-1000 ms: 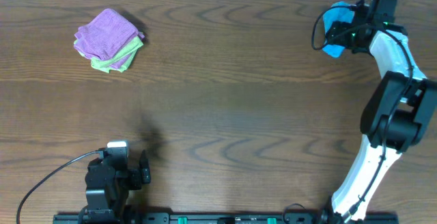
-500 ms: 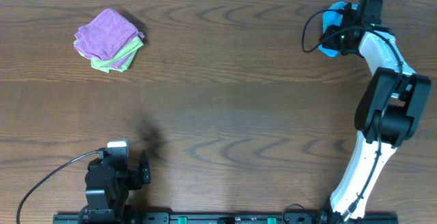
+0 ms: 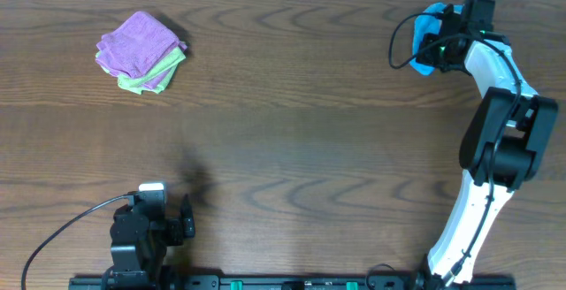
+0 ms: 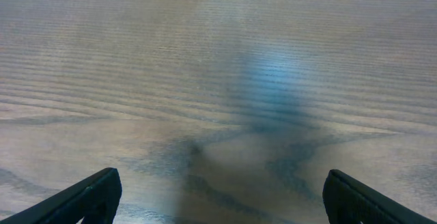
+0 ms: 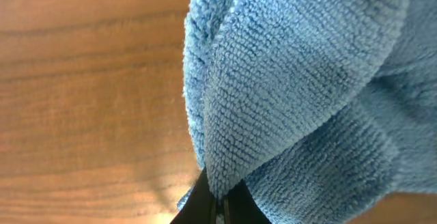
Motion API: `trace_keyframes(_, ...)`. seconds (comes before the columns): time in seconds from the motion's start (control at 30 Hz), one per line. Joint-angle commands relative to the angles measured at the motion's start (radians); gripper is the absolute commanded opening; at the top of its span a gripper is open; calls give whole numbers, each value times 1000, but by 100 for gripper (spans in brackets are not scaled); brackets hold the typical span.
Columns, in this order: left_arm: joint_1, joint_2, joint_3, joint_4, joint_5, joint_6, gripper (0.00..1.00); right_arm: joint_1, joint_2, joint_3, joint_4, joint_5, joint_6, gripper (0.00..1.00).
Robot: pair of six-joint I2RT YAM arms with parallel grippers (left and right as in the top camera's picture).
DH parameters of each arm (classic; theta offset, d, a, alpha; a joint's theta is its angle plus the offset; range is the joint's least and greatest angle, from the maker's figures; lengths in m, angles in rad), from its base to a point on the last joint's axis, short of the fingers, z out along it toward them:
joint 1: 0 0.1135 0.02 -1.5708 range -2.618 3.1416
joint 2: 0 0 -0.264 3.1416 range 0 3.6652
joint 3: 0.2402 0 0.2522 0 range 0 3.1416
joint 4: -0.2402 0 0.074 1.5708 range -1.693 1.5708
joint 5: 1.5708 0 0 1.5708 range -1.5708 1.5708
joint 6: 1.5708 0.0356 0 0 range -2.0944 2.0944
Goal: Fold the cloth
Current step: 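Drag the blue cloth toward table center and release it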
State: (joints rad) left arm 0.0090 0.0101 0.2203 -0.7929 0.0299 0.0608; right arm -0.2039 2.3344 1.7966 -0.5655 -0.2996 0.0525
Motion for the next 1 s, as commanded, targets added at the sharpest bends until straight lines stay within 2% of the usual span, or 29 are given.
trace_keyframes(0.0, -5, -6, -37, -33, -4, 26, 95, 17, -92, 20, -31, -31, -46, 1)
trace_keyframes(0.23, -5, -6, -37, -33, -4, 26, 95, 70, -278, 20, -222, -31, -166, 1)
trace_keyframes(0.37, -5, -6, -37, -33, -4, 26, 95, 158, -368, 20, -356, -31, -219, 1)
trace_keyframes(0.67, -5, -6, -37, -33, -14, 26, 95, 517, -452, 20, -485, -34, -260, 1)
trace_keyframes(0.97, -3, -6, -37, -33, -14, 26, 95, 812, -470, 55, -460, -34, -260, 1)
